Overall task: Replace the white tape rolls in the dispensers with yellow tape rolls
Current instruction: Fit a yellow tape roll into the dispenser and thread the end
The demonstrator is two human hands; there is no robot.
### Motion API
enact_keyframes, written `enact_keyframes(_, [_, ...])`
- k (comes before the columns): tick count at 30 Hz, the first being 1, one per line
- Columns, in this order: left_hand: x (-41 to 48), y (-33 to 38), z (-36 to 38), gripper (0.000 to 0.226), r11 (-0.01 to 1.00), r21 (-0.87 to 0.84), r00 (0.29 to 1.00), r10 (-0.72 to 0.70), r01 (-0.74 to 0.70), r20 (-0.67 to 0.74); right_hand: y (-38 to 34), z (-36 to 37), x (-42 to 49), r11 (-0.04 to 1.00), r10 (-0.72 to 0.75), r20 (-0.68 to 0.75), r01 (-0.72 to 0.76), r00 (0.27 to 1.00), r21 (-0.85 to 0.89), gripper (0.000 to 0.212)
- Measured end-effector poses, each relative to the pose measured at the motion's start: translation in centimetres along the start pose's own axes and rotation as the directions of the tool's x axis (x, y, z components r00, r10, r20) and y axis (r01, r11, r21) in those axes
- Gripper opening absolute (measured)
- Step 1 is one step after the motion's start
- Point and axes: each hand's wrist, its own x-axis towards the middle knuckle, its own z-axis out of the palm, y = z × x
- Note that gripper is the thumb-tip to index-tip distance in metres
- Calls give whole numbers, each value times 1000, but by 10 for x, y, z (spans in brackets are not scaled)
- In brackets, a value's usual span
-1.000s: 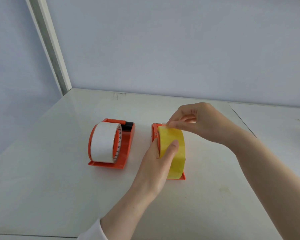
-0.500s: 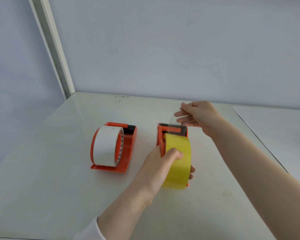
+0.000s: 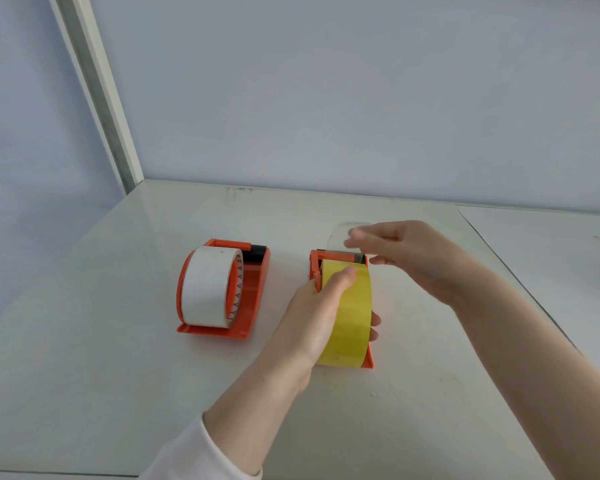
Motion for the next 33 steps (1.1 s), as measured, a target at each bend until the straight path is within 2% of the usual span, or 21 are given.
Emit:
enact_keyframes(2, [0,2,0,36,1000,6,999,-24,24,21,5,10,2,996,-56,-88,50,995,-72,18])
enact_keyframes(6, [1,9,1,44,998,-7,995,-57,58,86,6,20,4,996,-84,-194,86,977,6,10])
enact_keyframes(9, [2,9,0,42,998,-13,996,-53,55,75,6,23,9,996,-84,-263,88,961,3,10])
enact_keyframes(13, [-5,4,-2,32,999,-15,992,-35,37,121,-1,19,26,1000,-12,-403,20,915,15,18])
enact_keyframes(15, [-8,3,-1,31,1000,-11,990,-25,27,137,-7,18,31,1000,1,-419,9,908,23,19])
enact_keyframes(17, [-6,4,-1,37,999,-13,994,-33,34,102,-13,19,29,997,8,-369,21,929,74,17])
enact_keyframes(20, [-3,5,-2,37,999,19,997,-41,40,58,-22,16,19,954,84,-202,-20,976,299,16])
enact_keyframes(22, [-2,3,-1,34,999,28,997,-38,36,63,-26,7,12,857,181,-59,-128,982,499,24])
enact_keyframes(24, [-2,2,-1,34,999,37,997,-37,34,65,-28,-2,10,718,253,23,-203,967,665,30])
enact_keyframes(27, [-1,2,0,35,999,29,997,-41,39,66,-25,-7,5,632,272,74,-236,959,738,37])
enact_keyframes(28, [-1,3,0,35,999,27,997,-43,41,70,-23,-5,2,646,253,80,-230,964,728,40])
enact_keyframes(29, [-1,3,0,35,999,27,996,-43,41,77,-18,-3,0,710,220,69,-208,973,672,41])
enact_keyframes(31, [-2,4,1,35,999,20,994,-52,51,91,-10,5,-3,889,125,23,-122,992,442,32])
enact_keyframes(33, [-1,6,1,37,998,-6,992,-66,67,107,-3,14,-7,975,33,-80,-15,996,224,20])
